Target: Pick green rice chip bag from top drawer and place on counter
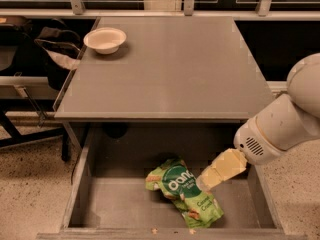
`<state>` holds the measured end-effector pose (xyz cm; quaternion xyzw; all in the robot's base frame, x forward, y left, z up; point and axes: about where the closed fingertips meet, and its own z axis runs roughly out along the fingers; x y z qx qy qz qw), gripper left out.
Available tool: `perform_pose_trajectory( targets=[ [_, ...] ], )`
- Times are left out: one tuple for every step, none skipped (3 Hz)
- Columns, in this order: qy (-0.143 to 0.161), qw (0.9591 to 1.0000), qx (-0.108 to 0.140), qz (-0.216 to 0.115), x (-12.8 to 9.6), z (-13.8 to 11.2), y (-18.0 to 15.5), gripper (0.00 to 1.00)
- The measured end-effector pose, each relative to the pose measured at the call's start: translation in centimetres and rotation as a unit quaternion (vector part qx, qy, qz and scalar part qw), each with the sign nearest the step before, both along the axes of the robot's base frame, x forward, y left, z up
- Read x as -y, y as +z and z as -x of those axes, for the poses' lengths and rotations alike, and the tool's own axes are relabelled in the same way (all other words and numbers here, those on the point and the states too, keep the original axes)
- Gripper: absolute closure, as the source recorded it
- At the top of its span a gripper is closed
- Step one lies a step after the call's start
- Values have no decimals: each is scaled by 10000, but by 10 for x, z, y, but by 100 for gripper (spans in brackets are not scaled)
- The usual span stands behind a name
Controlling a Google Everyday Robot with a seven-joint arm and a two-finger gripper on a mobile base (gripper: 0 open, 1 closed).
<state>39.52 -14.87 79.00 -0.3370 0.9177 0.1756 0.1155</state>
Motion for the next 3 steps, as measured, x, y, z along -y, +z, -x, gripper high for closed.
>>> perform_pose_trajectory(
  targets=[
    [-210, 9995, 218, -78, 2, 0, -10, 0],
    [-344, 9985, 398, -143, -1, -4, -31, 0],
    [-348, 9980, 488, -214, -5, -10, -50, 0]
  ],
)
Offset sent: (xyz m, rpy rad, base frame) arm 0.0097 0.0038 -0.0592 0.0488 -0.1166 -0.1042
